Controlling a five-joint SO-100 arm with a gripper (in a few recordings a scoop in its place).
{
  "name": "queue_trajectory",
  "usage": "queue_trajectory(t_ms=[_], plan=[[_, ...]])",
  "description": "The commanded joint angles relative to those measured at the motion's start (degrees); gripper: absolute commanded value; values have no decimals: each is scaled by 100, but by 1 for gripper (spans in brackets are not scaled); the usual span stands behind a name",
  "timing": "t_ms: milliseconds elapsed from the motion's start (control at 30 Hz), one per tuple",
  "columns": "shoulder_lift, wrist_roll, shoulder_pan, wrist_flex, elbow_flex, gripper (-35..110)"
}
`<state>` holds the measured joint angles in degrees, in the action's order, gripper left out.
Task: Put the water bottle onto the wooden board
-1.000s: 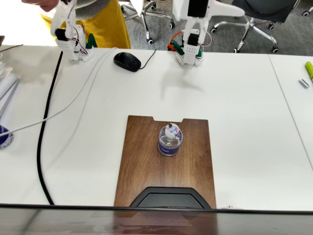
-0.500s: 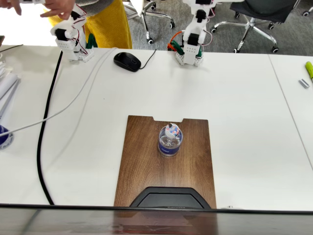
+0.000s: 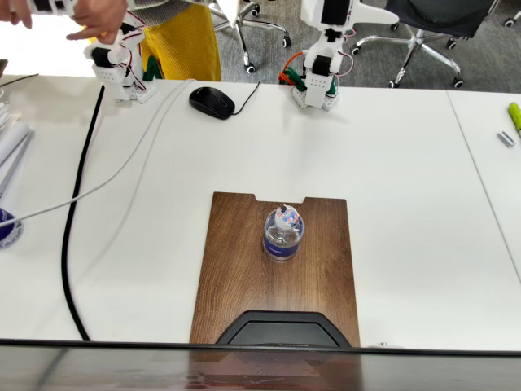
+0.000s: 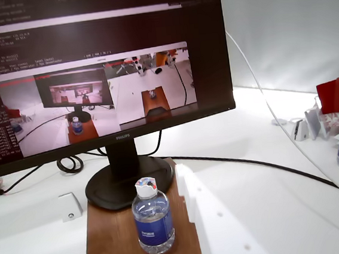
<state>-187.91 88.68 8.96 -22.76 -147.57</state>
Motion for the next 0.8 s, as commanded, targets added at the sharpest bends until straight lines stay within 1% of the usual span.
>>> queue_trajectory(t_ms=[0,100,233,333,367,433,467,533,600,633,767], plan=[[-88,114,18,703,-316,82],[-88,105,-18,1011,-352,82],[-88,114,-114,1969,-527,82],[-88,114,-114,2373,-686,82],[-97,114,-132,2707,-809,82],[-97,114,-272,3771,-1160,82],[-97,114,-325,4140,-1274,82],[-97,114,-378,4676,-1459,82],[-97,114,-404,4992,-1608,82],[-97,114,-439,5335,-1758,82],[-97,123,-729,7233,-2558,82]])
